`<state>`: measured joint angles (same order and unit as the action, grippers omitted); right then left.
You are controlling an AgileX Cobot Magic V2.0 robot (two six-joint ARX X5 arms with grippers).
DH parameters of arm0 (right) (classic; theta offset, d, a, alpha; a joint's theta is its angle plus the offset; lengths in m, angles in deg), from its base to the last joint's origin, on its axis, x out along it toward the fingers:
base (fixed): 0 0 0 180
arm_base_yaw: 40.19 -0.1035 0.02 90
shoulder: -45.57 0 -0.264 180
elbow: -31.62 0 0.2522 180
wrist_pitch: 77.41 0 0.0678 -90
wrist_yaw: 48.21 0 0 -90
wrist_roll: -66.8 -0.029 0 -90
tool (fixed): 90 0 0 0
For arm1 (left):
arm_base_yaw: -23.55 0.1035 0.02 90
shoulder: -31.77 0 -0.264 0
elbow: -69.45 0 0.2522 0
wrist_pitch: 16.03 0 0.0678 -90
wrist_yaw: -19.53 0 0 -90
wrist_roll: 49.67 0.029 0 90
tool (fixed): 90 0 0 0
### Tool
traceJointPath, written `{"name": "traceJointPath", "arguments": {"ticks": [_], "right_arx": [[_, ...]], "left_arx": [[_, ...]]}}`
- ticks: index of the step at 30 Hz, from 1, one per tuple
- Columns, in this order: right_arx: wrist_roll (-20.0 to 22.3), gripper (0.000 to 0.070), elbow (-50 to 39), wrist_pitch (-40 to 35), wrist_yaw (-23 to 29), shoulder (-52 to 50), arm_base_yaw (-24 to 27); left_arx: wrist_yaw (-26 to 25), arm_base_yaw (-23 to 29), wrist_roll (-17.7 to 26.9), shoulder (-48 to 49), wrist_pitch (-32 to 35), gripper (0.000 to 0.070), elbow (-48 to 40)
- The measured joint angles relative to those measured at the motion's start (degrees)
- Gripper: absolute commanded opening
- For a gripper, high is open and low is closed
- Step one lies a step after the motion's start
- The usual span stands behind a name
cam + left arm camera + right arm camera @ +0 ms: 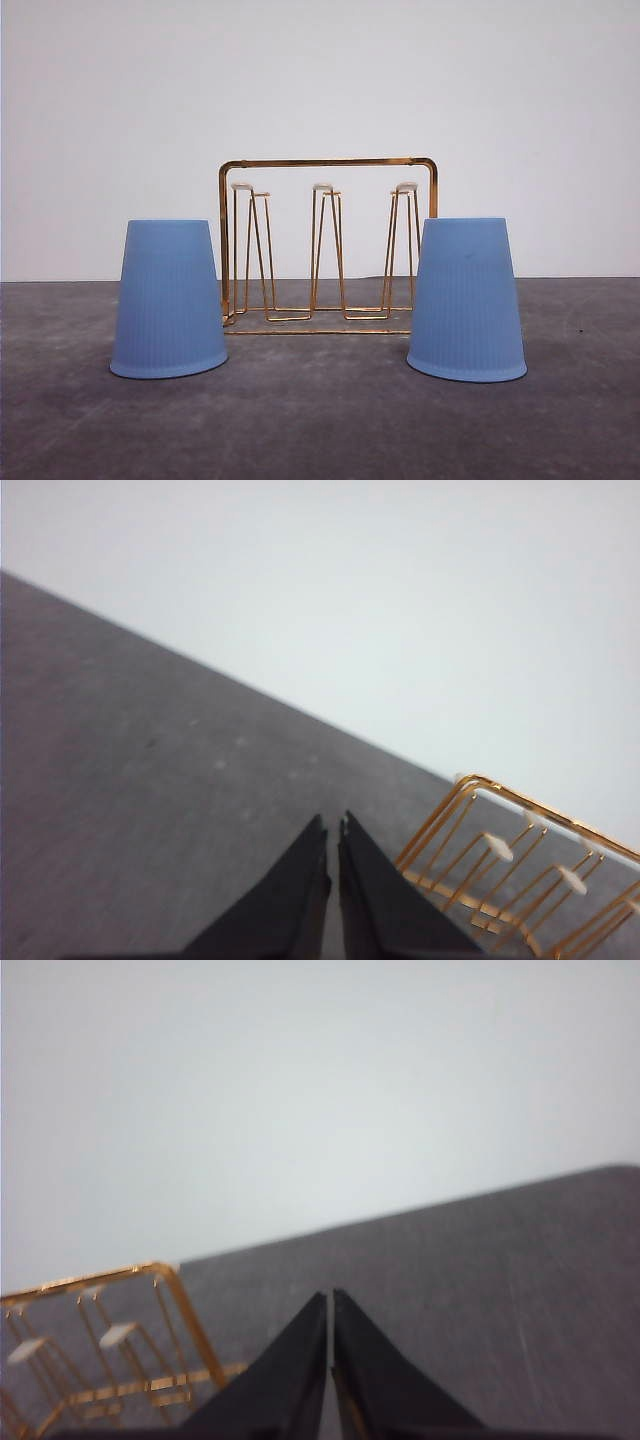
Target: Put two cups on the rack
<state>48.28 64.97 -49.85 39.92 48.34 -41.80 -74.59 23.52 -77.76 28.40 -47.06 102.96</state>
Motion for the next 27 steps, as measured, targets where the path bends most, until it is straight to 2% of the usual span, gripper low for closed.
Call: {"name": "traceJointPath", "arguments": {"ticks": [5,9,13,15,19,23,24,25,27], "right_arx": [[0.03,0.0006,10.60,15.19,-1.52,6.89,0.00],[2.07,0.0006,13.97,20.34,-6.55,13.28,0.00],[6.66,0.0007,14.01,20.96,-13.68,19.00,0.00],[9.52,0.0007,14.01,20.94,-16.03,21.14,-0.20],[15.63,0.0007,14.01,20.76,-15.17,22.86,-4.31],[20.32,0.0011,14.01,20.22,-13.33,22.38,-9.40],[21.39,0.0030,14.01,20.22,-12.74,22.34,-10.51],[22.50,0.0062,14.01,20.24,-12.12,22.34,-11.59],[24.41,0.0258,14.01,20.24,-11.43,22.40,-12.72]], "left_arx": [[-1.33,0.00,2.65,-8.90,-20.24,0.0003,12.16],[-7.10,0.00,6.99,-16.66,-31.46,0.0003,18.43],[-13.10,-0.17,13.19,-23.32,-33.48,0.0003,21.34],[-13.94,-1.86,15.89,-25.12,-32.40,0.0003,21.90],[-13.84,-8.09,22.73,-26.46,-30.79,0.0016,22.11],[-13.59,-14.13,31.51,-27.32,-30.23,0.0158,22.20],[-13.57,-15.32,33.78,-27.49,-29.78,0.0190,22.20],[-13.56,-16.49,36.19,-27.64,-29.20,0.0225,22.20],[-13.62,-18.05,40.31,-27.70,-27.61,0.0366,22.20]]}}
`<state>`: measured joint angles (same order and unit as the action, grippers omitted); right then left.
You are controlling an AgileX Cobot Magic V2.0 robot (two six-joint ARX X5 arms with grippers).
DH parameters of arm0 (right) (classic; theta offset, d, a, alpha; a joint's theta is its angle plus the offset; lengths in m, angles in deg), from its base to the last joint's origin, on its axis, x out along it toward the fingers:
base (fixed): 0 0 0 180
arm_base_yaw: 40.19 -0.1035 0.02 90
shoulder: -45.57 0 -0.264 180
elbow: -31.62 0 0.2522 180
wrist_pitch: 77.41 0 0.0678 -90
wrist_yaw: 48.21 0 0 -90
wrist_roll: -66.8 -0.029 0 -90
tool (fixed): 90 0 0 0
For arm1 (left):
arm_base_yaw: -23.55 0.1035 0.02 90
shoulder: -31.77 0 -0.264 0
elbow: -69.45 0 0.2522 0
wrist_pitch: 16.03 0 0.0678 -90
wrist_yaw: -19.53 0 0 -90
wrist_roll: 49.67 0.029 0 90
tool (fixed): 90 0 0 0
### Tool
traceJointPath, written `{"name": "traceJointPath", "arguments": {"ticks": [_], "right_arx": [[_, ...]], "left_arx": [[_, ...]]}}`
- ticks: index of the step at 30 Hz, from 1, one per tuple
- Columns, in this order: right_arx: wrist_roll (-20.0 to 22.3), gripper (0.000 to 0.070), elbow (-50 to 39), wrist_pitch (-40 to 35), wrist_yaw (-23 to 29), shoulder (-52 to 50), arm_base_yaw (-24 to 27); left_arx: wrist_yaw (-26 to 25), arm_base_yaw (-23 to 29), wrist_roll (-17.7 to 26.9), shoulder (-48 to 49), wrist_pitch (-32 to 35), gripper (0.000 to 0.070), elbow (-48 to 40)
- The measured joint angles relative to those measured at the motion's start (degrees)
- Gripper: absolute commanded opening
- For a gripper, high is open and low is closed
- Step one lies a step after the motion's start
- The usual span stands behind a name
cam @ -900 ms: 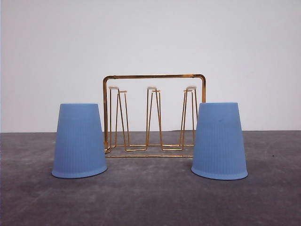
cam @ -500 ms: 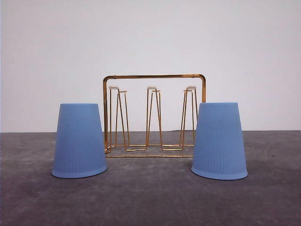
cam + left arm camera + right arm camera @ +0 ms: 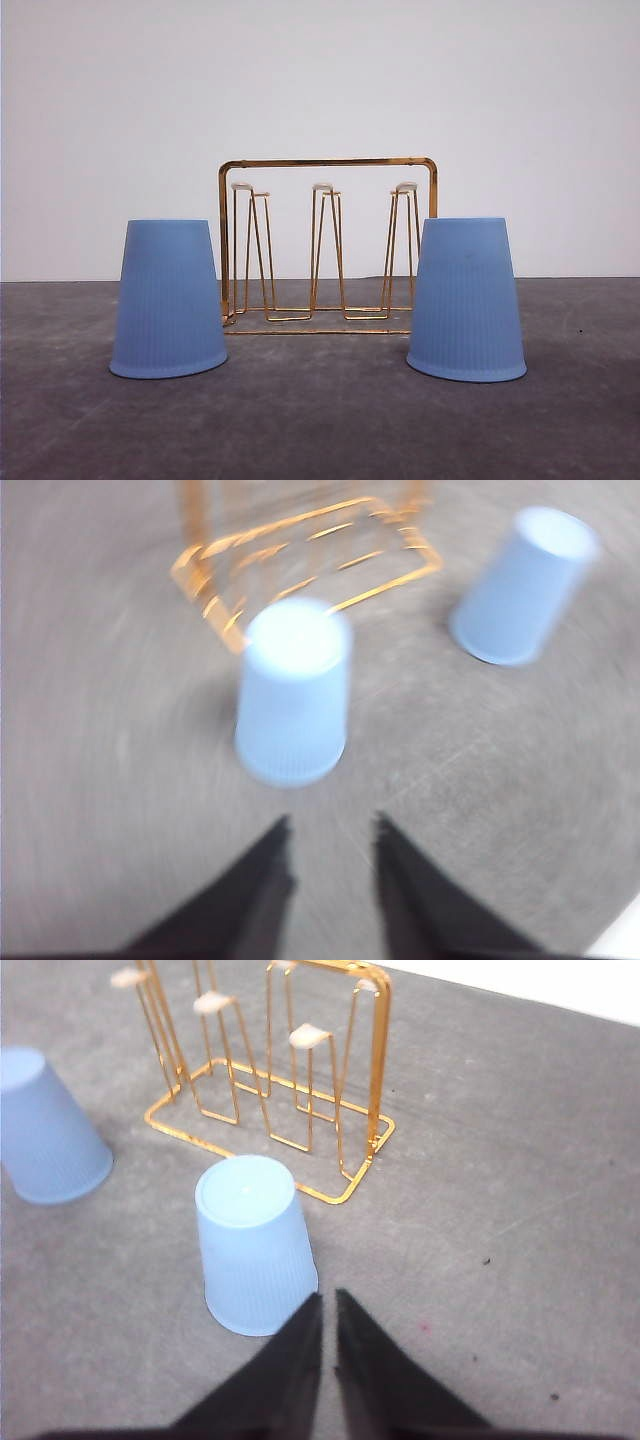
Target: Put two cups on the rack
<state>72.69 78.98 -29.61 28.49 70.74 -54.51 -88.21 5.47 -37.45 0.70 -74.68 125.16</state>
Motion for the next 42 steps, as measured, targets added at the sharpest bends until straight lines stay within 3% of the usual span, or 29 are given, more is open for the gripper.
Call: {"name": "traceJointPath", "arguments": {"ticks": [1,2,4,8,13,19,29,37,42], "right_arx": [[0.86,0.0364,0.00,0.00,0.04,0.00,-0.36],[1.35,0.0422,0.00,-0.03,0.03,0.03,-0.40],[1.91,0.0482,0.00,-0.29,0.04,0.04,-0.46],[2.36,0.0482,0.00,-0.86,0.04,0.02,-0.46],[2.70,0.0482,0.00,-0.87,0.04,0.04,-0.46],[2.72,0.0482,0.00,-0.87,0.04,0.04,-0.46],[2.74,0.0481,0.00,-0.87,0.04,0.04,-0.46],[2.74,0.0481,0.00,-0.87,0.04,0.04,-0.46],[2.75,0.0481,0.00,-0.87,0.04,0.04,-0.46]], "left_arx": [[-0.07,-0.66,1.96,0.00,1.03,0.0447,0.00],[-0.16,-1.07,3.09,0.02,1.95,0.0480,0.00],[-0.22,-1.71,4.58,0.02,3.97,0.0508,0.00],[-0.22,-1.98,3.69,-0.60,6.95,0.0516,0.00],[-0.24,-2.05,-2.10,-6.40,11.79,0.0519,0.09],[-0.15,-2.92,-7.41,-18.93,20.39,0.0595,0.11],[6.62,-7.58,-7.32,-38.35,35.44,0.0599,0.11],[7.70,-9.01,-7.31,-47.83,39.58,0.0584,0.11],[9.15,-9.05,-7.99,-49.36,39.19,0.0371,0.12]]}}
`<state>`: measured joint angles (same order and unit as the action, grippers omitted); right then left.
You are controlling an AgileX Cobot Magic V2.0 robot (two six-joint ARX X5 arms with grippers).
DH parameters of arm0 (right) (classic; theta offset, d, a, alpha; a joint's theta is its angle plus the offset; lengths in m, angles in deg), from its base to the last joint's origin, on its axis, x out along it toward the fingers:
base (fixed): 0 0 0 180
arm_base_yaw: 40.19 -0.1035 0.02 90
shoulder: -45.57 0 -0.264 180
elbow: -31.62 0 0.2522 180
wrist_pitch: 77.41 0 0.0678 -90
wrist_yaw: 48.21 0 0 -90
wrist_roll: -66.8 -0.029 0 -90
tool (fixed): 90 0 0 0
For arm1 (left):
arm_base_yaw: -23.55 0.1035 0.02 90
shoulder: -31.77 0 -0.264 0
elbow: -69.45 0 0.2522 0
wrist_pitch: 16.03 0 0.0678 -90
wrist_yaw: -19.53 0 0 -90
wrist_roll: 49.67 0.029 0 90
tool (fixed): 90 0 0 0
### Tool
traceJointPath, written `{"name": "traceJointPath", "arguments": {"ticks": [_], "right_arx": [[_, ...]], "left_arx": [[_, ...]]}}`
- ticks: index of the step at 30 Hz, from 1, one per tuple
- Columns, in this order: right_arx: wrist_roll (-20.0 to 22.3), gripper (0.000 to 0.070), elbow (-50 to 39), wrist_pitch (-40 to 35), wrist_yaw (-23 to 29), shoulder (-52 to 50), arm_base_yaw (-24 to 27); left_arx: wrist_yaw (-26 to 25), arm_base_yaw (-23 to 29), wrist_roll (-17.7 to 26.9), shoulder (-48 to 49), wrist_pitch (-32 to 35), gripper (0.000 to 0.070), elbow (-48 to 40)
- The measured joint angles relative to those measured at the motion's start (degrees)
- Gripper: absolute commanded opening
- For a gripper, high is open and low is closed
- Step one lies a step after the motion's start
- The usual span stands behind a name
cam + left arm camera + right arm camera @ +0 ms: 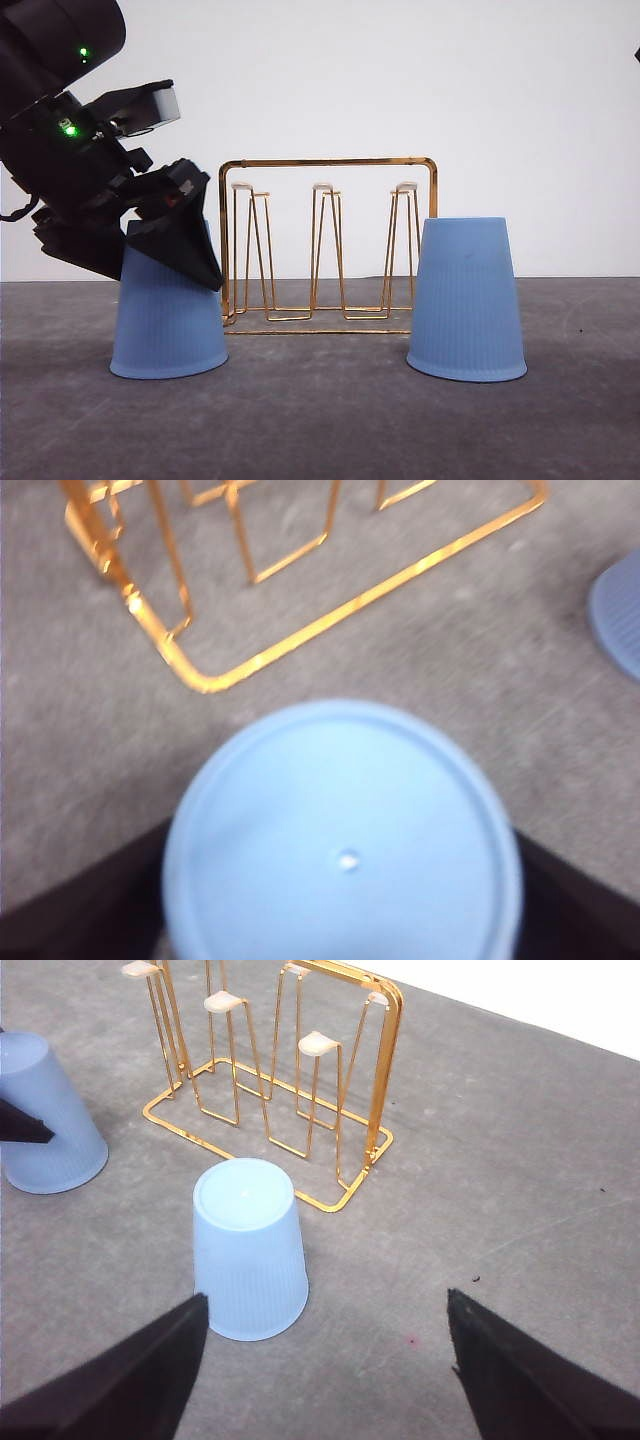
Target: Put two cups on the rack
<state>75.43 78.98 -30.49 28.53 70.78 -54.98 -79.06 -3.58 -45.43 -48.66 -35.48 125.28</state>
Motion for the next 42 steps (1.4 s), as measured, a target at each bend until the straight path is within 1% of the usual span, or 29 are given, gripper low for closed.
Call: {"name": "traceJointPath", "arguments": {"ticks": [1,3,7,12,14,16,19,22,25,28,31,35,42], "right_arx": [[0.01,0.0481,0.00,0.00,0.00,0.00,0.00],[0.01,0.0481,0.00,0.00,0.02,0.00,0.00],[0.01,0.0481,0.00,0.00,0.00,0.00,0.00],[0.04,0.0481,0.00,0.00,0.00,0.00,0.00],[0.05,0.0481,0.00,0.00,0.00,0.00,0.00],[0.08,0.0481,0.00,0.00,0.00,0.00,0.00],[0.10,0.0481,0.00,0.00,0.00,0.00,0.00],[0.10,0.0481,0.00,0.00,0.00,0.00,0.00],[0.10,0.0481,0.00,0.00,0.00,0.00,0.00],[0.10,0.0481,0.00,0.00,0.00,0.00,0.00],[0.10,0.0481,0.00,0.00,0.00,0.00,0.00],[0.10,0.0481,0.00,0.00,0.00,0.00,0.00],[0.10,0.0481,0.00,0.00,0.00,0.00,0.00]], "left_arx": [[0.09,0.00,-0.28,0.03,0.00,0.0339,0.02],[0.25,0.00,-1.28,0.33,-1.60,0.0306,0.87],[0.16,0.00,-3.48,1.32,-9.71,0.0305,5.52],[0.15,0.00,-4.45,1.80,-24.54,0.0305,16.77],[0.13,0.00,-4.64,1.80,-29.27,0.0305,21.19],[0.15,0.00,-4.91,1.80,-31.97,0.0305,25.65],[1.57,0.00,-4.99,1.82,-31.82,0.0306,31.69],[4.27,0.00,-5.01,2.13,-28.59,0.0306,35.13],[5.85,0.00,-5.12,2.28,-24.09,0.0306,35.55],[6.82,0.00,-5.14,1.31,-21.91,0.0306,35.55],[7.26,0.00,-5.14,-1.51,-21.66,0.0306,35.55],[8.19,0.00,-5.14,-7.57,-21.73,0.0306,35.55],[8.26,0.00,-5.14,-16.23,-21.67,0.0314,35.55]]}}
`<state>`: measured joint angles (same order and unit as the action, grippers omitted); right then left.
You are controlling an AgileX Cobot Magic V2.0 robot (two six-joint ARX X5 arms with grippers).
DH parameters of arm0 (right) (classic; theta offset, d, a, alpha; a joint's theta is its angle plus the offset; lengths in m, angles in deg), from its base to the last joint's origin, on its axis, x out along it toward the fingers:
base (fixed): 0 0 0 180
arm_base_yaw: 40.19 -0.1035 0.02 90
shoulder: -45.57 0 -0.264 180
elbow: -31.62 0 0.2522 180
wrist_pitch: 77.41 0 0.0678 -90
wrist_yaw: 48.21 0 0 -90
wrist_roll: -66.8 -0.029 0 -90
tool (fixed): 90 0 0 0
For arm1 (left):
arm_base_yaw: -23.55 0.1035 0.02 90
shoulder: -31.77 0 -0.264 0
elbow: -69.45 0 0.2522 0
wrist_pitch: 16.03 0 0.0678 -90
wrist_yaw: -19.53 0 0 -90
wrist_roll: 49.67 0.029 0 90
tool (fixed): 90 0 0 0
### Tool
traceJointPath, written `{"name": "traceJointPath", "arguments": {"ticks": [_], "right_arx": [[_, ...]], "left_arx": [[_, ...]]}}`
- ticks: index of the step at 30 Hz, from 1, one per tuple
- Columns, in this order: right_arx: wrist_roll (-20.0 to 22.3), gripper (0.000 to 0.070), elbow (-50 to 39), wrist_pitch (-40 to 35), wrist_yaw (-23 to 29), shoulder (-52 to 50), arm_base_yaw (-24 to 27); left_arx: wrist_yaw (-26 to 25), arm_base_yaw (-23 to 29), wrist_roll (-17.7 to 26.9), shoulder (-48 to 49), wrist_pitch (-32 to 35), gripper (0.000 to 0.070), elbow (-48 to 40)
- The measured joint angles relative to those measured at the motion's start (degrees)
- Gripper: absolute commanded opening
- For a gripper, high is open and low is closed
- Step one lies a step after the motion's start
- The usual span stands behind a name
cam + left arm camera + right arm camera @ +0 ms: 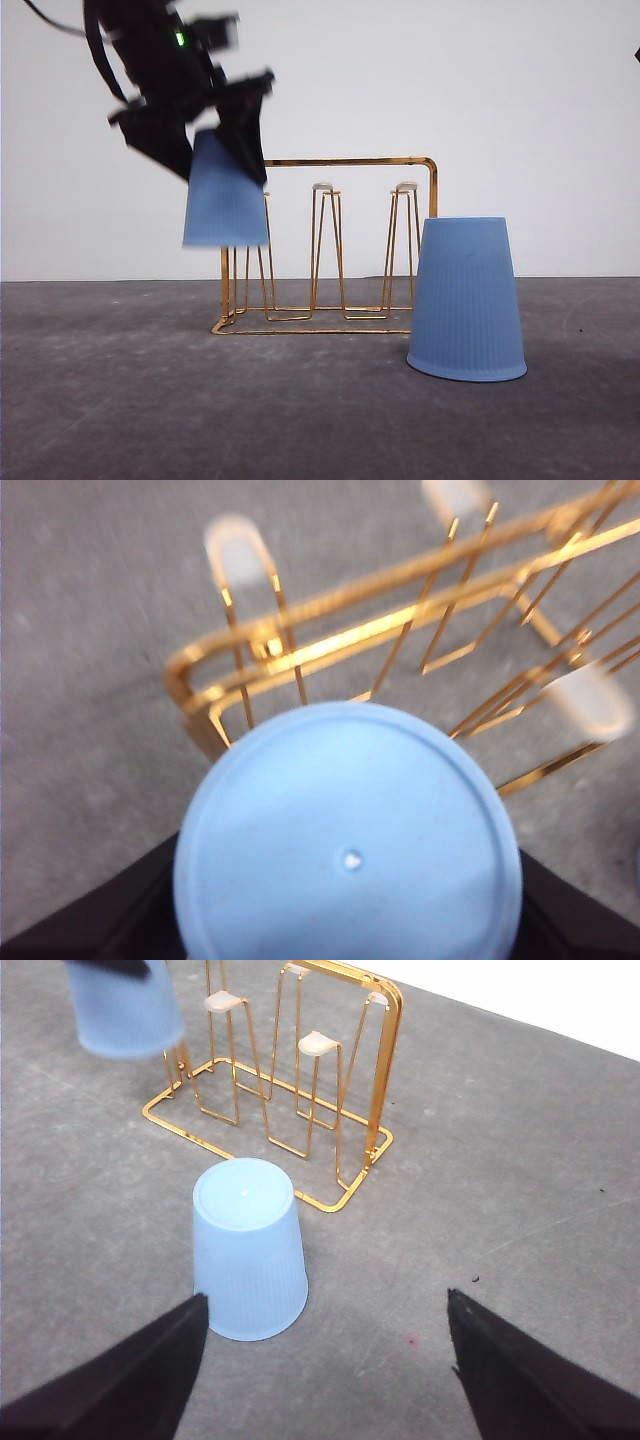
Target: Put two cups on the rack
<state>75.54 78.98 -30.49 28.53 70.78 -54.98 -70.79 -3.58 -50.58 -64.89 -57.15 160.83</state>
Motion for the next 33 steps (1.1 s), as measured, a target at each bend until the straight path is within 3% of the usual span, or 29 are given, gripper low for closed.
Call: {"name": "traceJointPath", "arguments": {"ticks": [2,5,6,11,16,20,26,33], "right_arx": [[0.00,0.0481,0.00,0.00,0.00,0.00,0.00],[0.00,0.0481,0.00,0.00,0.00,0.00,0.00],[0.00,0.0481,0.00,0.00,0.02,0.00,0.00],[-0.01,0.0481,0.00,0.00,0.00,0.00,0.00],[-1.09,0.0481,0.00,0.00,-0.25,0.00,0.00],[-2.32,0.0482,0.00,0.02,-1.75,0.33,-0.01],[-3.83,0.0482,0.00,-0.17,-6.11,3.18,-0.22],[-4.73,0.0485,0.00,-5.24,-10.14,12.52,-1.32]], "left_arx": [[-0.02,0.00,0.00,-1.98,0.15,0.0359,0.00],[-0.04,0.00,-0.04,-3.23,0.11,0.0525,-0.02],[-0.04,0.00,-0.02,-3.24,0.13,0.0533,-0.02],[-0.54,0.08,-0.02,-2.61,-6.97,0.0514,2.20],[-6.41,1.18,-0.26,2.12,-17.33,0.0504,6.41],[-7.59,3.09,-2.71,7.85,-23.91,0.0502,6.13],[-8.77,6.77,-4.91,17.63,-20.80,0.0502,-6.67],[-9.07,8.89,-9.27,37.79,-13.85,0.0503,-27.61]]}}
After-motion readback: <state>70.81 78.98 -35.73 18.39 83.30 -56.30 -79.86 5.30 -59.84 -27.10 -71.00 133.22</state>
